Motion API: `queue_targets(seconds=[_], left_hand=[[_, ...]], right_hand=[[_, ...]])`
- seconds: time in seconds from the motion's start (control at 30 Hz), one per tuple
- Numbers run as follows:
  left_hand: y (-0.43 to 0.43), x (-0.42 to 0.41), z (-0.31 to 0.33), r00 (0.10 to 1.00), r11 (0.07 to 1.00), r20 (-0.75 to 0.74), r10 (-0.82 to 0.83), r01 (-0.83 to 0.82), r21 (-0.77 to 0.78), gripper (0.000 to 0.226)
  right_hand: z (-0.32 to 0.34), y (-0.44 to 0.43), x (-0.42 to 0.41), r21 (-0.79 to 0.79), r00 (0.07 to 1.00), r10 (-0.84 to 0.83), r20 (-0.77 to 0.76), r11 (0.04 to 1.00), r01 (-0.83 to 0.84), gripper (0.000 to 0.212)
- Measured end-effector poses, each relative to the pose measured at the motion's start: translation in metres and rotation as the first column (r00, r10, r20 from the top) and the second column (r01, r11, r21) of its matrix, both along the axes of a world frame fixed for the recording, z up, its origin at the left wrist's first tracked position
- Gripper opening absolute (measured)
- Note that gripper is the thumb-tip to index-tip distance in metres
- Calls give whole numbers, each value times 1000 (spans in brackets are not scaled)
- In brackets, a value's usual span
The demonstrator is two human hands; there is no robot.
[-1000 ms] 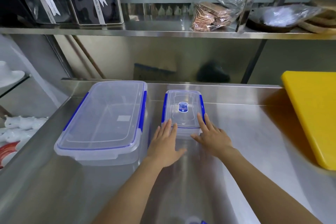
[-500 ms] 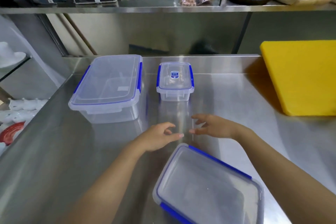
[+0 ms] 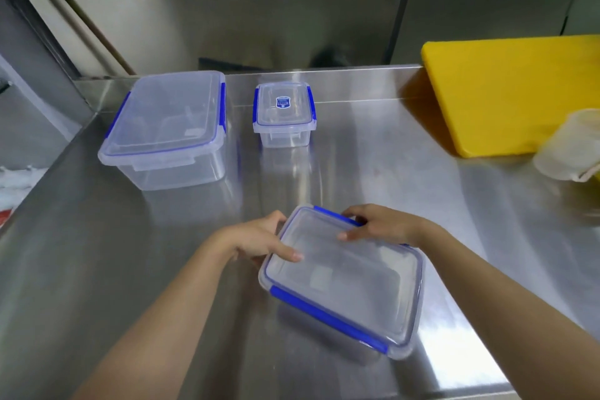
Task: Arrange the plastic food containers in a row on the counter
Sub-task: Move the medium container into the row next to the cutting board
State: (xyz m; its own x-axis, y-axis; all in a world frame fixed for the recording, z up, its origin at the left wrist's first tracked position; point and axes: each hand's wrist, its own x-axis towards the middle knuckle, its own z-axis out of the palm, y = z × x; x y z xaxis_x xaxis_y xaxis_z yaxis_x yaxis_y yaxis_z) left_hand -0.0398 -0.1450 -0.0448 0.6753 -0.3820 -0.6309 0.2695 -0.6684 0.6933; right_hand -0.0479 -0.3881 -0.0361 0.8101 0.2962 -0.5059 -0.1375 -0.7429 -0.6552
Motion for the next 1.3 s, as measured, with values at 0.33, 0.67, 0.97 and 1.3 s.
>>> queue_targets(seconds=[0.33,0.67,0.97,1.3], left_hand=[[-40,-18,-19,726,905,545,418,-385,-181,64],[-37,-47,-15,928,978,314,-202,172,120,146],[-36,-47,-12,892,963,368,-261,213,167,139],[-49,-18,-20,833,984,527,-171,167,56,111]], right_hand=[[-18,5,-16,0,826,-507,245,852,523,57],[-10,-14,-41,-13,902,-295,316,949,315,115],[-16,-37,-59,-267,979,113,169,961,-65,138],[-27,-54,-39,-174,964,-12,265,983,60,120]])
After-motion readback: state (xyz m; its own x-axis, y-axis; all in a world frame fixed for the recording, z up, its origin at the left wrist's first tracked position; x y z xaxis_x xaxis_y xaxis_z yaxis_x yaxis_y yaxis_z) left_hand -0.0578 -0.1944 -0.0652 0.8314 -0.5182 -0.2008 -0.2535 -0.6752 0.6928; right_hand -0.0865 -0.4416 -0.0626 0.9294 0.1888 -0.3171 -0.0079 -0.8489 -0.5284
